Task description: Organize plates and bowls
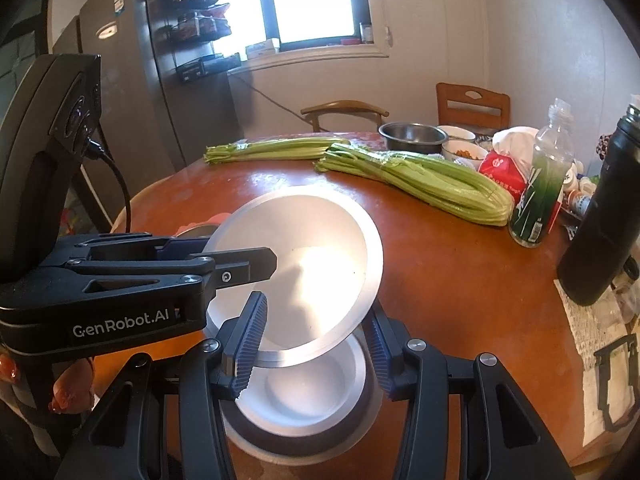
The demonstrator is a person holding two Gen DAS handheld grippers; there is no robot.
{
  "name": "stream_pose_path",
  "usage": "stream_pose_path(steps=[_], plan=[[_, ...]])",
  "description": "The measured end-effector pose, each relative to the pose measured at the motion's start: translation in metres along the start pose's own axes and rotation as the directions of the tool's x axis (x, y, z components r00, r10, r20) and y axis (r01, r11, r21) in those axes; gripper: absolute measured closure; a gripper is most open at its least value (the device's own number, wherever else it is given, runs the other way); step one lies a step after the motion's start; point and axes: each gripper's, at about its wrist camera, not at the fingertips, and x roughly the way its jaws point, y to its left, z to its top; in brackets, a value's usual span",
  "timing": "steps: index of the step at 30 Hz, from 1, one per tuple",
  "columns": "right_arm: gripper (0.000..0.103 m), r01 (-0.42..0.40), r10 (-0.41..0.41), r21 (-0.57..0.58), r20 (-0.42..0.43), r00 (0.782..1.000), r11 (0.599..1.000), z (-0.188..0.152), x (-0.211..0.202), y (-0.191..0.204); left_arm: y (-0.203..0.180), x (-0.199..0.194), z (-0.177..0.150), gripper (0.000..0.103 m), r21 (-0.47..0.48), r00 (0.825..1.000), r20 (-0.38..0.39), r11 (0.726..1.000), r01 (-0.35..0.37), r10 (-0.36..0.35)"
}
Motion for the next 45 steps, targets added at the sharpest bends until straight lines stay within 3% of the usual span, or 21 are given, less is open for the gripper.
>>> stream_pose_path(steps=[24,45], plan=[[0.053,-0.021,0.023,0.021,-0.075,0.997,1.0,-0.039,0.003,0.005,-0.007,0.016,-0.04,0.069,0.014,0.996,-0.078,0.999,-0.036,0.036],[0.053,0.001,-0.001,0.002,-0.125,0.992,1.0,-0.05,0.018,0.006,-0.005,0.032,-0.051,0.069,0.021,0.991,-0.118,0.998,-0.065,0.067]])
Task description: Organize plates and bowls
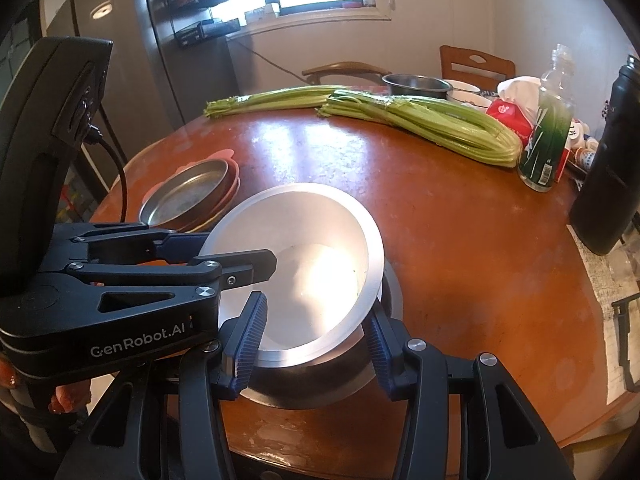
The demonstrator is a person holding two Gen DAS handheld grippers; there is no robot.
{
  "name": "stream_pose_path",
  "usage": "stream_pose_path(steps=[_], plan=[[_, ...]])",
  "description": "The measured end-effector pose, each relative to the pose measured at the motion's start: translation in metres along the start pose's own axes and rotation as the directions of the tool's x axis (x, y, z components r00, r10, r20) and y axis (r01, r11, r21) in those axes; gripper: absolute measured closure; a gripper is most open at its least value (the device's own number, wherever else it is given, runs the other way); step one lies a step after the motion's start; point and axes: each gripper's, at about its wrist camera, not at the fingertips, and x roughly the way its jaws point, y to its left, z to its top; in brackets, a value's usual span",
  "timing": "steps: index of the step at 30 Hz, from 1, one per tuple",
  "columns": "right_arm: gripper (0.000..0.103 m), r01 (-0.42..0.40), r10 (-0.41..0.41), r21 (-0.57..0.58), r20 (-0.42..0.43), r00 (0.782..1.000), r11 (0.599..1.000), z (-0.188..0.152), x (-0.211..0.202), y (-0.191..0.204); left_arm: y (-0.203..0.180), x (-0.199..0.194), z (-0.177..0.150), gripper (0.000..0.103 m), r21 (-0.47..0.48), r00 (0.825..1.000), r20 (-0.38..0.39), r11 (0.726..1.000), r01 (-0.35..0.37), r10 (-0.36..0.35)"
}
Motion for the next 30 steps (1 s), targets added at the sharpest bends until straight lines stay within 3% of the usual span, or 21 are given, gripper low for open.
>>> stream_pose_path(steps=[30], plan=[[0.053,0.025,-0.026,-0.024,-0.042,0.999,0.999,-0.003,0.013,0.005,0.008,0.008,-0.002,0.069,-0.016,1.0,-0.024,1.0,-0.016,0.016]])
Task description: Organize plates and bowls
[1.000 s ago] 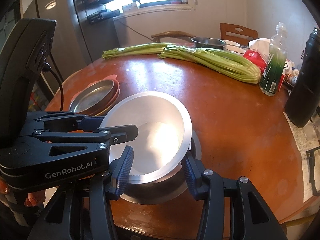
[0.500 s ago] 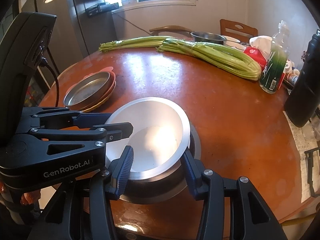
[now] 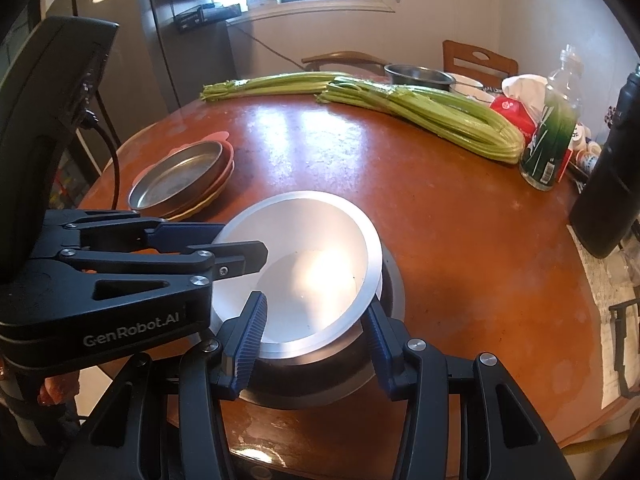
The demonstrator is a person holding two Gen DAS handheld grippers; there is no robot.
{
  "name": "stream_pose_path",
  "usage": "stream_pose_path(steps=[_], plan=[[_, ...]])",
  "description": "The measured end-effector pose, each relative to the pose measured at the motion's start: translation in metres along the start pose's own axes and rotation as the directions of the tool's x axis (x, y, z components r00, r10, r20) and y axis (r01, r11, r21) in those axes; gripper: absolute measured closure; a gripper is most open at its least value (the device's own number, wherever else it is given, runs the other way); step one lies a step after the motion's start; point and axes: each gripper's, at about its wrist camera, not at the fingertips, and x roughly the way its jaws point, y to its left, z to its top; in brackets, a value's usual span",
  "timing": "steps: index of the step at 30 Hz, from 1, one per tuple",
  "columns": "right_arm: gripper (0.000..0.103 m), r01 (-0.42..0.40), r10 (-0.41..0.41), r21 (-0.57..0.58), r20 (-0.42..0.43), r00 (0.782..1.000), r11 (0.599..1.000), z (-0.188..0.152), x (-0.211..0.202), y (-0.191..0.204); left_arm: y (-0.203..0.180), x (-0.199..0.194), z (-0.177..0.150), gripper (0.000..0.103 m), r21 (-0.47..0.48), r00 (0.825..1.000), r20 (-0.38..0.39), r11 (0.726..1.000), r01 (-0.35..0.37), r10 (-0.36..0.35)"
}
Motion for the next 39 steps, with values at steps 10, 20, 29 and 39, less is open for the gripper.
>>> stream_pose_path(steps=[10,20,29,39], plan=[[0.053,-0.004,0.004,-0.005,0.01,1.0,1.0,0.001,-0.003,0.0,0.002,-0.002,0.002,0.069,-0.008,1.0,0.01,1.0,0.012,-0.012],[0.053,0.006,-0.006,0.006,0.002,1.0,1.0,0.0,-0.002,-0.003,0.006,-0.004,0.001,0.069,-0.018,1.0,0.012,1.0,0.002,-0.002],[0.053,0.021,-0.022,0.01,0.041,0.999,1.0,0.005,-0.016,-0.008,0.009,-0.016,0.003,0.069,-0.02,0.999,0.036,1.0,-0.003,0.004],[0.053,0.027,-0.028,0.012,0.078,0.997,1.0,0.014,-0.028,-0.012,0.008,-0.023,0.005,0.068,-0.013,0.999,0.049,1.0,-0.015,0.015]])
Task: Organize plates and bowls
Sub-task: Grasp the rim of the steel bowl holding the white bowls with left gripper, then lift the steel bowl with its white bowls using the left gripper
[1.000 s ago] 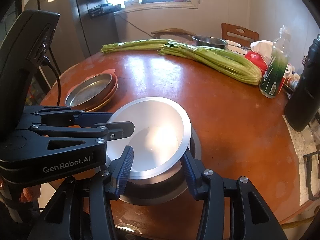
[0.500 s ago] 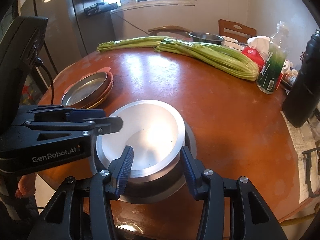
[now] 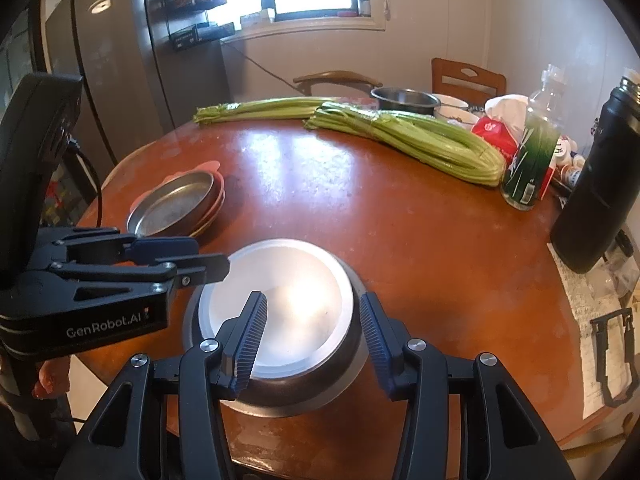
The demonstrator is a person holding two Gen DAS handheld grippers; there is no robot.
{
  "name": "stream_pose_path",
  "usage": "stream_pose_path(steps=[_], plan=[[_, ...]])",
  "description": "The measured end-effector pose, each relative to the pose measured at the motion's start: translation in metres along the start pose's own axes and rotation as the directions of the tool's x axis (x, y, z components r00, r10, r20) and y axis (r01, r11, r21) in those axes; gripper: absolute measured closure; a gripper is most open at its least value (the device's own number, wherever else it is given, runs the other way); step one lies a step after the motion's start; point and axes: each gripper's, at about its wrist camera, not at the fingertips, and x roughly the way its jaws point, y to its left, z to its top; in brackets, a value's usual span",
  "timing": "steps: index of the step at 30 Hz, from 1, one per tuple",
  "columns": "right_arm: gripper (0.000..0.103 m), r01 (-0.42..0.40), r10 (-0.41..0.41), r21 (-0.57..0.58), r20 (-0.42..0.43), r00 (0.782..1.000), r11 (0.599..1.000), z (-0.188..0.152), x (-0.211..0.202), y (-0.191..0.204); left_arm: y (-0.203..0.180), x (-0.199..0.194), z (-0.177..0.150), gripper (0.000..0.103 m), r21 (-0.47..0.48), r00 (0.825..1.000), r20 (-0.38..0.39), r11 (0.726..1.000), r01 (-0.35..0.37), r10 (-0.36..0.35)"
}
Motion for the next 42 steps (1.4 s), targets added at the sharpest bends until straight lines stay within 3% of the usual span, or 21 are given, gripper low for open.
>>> stream_pose_path(steps=[10,21,28,32,42], plan=[[0.048,-0.002,0.004,0.095,-0.02,1.0,0.996,-0.004,0.007,-0.025,0.005,0.005,0.0,0.062,-0.031,1.0,-0.009,0.999,-0.009,0.009],[0.047,-0.024,0.028,0.117,-0.033,0.999,0.993,-0.009,0.013,-0.026,0.008,0.01,-0.001,0.059,-0.047,1.0,-0.019,0.999,-0.011,0.01],[0.047,-0.049,0.055,0.143,-0.04,0.998,0.988,-0.011,0.016,-0.031,0.013,0.012,-0.004,0.058,-0.073,0.999,-0.034,0.997,0.031,-0.033],[0.047,-0.065,0.075,0.168,-0.054,0.996,0.984,-0.015,0.02,-0.034,0.02,0.016,-0.006,0.051,-0.102,0.998,-0.044,0.994,0.048,-0.053],[0.046,-0.094,0.113,0.196,-0.087,0.99,0.976,-0.02,0.032,-0.035,0.024,0.025,-0.01,0.05,-0.13,0.994,-0.068,0.989,0.071,-0.08]])
